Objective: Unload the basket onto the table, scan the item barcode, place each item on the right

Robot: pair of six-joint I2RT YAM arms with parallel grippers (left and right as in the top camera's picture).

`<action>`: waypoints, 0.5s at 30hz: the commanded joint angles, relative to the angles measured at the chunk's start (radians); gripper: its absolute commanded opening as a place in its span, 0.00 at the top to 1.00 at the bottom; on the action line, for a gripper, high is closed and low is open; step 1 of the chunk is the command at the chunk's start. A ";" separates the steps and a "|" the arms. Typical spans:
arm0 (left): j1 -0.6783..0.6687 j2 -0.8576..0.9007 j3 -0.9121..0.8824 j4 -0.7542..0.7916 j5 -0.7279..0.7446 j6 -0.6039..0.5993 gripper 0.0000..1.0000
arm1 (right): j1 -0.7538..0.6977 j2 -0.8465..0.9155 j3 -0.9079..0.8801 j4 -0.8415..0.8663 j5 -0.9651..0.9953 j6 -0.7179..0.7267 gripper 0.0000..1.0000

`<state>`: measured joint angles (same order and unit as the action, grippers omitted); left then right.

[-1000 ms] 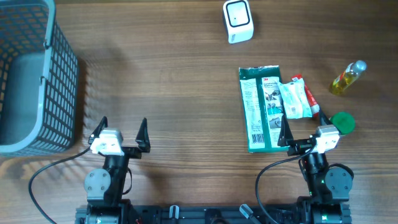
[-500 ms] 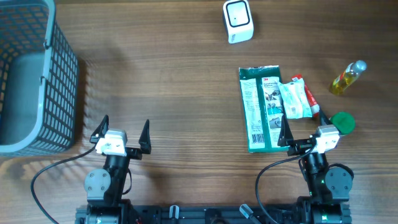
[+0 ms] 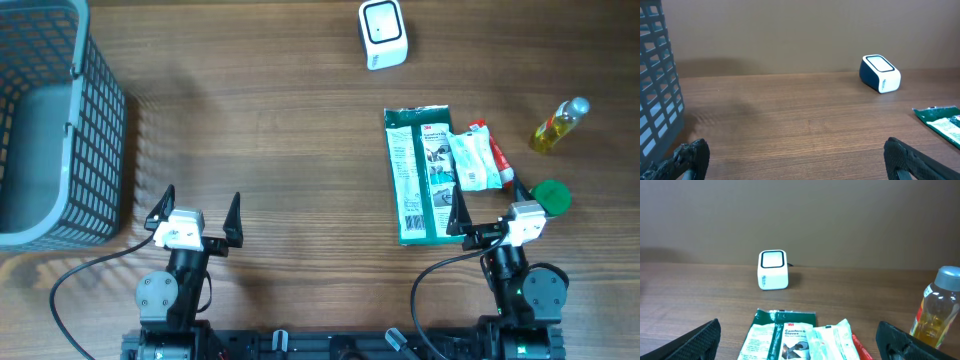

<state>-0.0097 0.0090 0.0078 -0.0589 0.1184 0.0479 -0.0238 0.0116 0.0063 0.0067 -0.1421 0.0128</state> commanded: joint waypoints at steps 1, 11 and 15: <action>0.007 -0.002 -0.002 -0.005 0.026 0.016 0.00 | -0.008 -0.008 -0.001 0.003 -0.016 -0.010 0.00; 0.007 -0.002 -0.002 -0.005 0.026 0.016 0.00 | -0.008 -0.008 -0.001 0.003 -0.016 -0.010 0.00; 0.007 -0.002 -0.002 -0.005 0.026 0.016 0.00 | -0.008 -0.008 -0.001 0.003 -0.016 -0.010 0.00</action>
<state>-0.0097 0.0090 0.0078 -0.0589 0.1184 0.0479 -0.0238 0.0116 0.0063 0.0067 -0.1421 0.0128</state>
